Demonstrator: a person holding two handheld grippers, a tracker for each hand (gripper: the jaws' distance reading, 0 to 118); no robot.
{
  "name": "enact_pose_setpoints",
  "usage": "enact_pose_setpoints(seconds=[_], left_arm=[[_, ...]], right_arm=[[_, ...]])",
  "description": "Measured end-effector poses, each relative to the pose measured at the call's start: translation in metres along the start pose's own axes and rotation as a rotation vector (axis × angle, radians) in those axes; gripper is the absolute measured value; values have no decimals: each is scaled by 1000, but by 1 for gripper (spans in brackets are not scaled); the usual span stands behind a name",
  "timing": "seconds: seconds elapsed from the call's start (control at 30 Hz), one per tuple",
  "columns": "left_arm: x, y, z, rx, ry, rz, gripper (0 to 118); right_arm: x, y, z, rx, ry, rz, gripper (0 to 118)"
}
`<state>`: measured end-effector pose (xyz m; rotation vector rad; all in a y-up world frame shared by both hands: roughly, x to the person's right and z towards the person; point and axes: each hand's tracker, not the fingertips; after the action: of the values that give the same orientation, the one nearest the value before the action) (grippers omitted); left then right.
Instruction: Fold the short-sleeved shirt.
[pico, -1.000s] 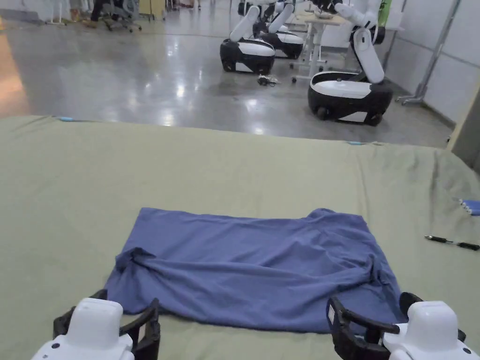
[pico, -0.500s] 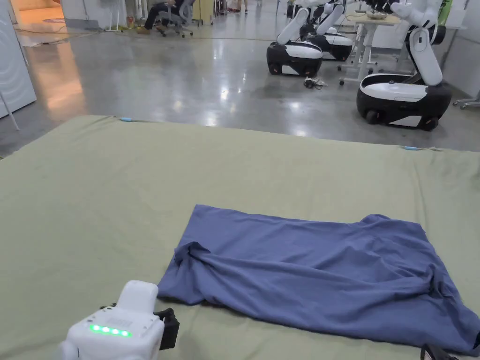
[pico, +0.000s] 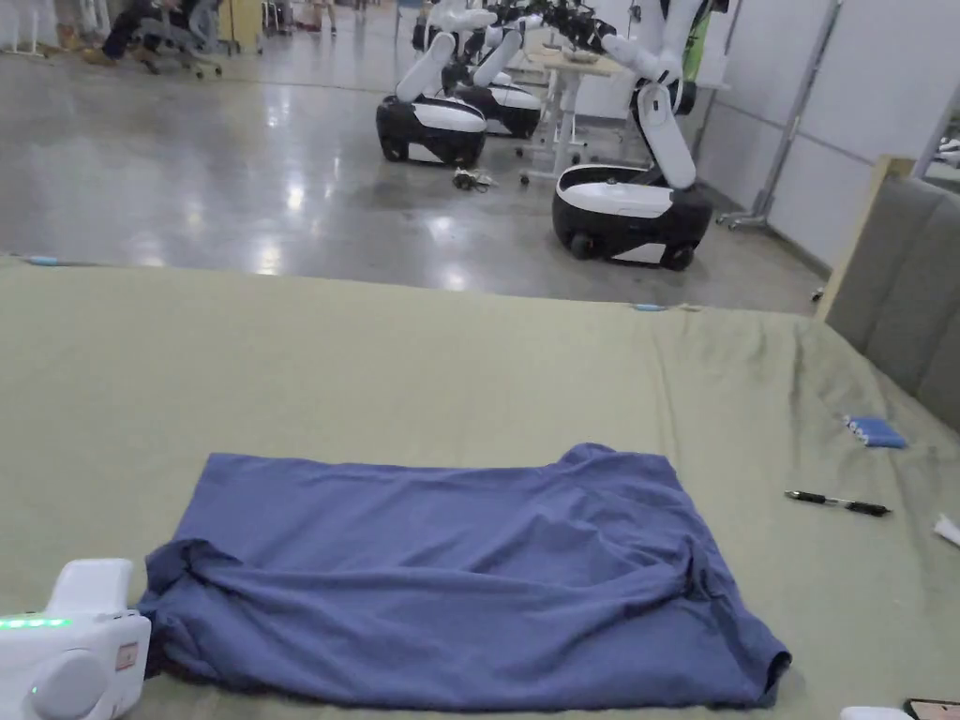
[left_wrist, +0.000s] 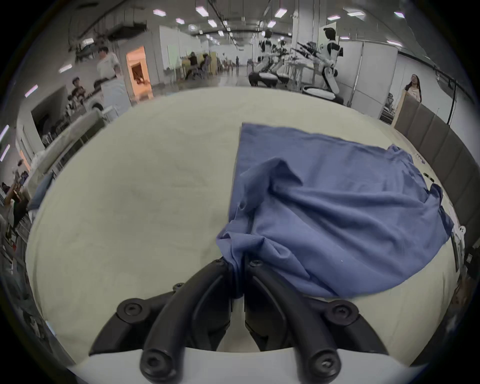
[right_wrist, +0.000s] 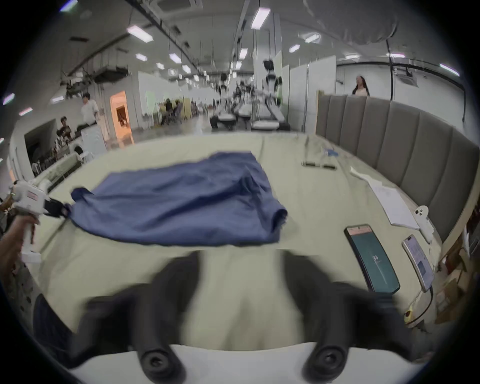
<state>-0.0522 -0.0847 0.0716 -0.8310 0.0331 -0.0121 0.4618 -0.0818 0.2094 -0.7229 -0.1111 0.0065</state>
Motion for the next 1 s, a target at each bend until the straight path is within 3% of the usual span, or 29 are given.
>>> enact_pose_setpoints(seconds=[0.03,0.07,0.23,0.27,0.3,0.33,0.37,0.47,0.63,0.8,1.0], left_arm=[[2,4,7,-11,-10,-3,7],[3,7,13,-8,-18,-3,7],[5,15,22,5,-22,-12,7],[6,15,24,6,-21,-12,7],[8,14,25,8,-22,-13,7],[2,15,14,-3,-29,-15,7],[2,14,14,-24,-34,-22,7],[-1,9,17,-18,-25,-30,7],[-11,19,52,9,-67,-12,7],[-6,18,124,102,-75,-54,7],[-19,-33,154,57,-53,-43,7]], right_arm=[[5,3,-15,-41,-9,-1,113],[10,8,-21,23,5,4,118],[36,35,-83,-50,58,-193,113],[40,39,-94,-73,64,-215,110],[44,43,-106,-112,75,-228,96],[46,45,-114,-165,76,-211,40],[43,48,-119,-201,76,-196,12],[43,59,-104,-177,104,-168,11],[55,85,-36,-36,160,-245,11],[47,96,35,23,149,-112,11],[47,59,66,-51,122,-46,11]])
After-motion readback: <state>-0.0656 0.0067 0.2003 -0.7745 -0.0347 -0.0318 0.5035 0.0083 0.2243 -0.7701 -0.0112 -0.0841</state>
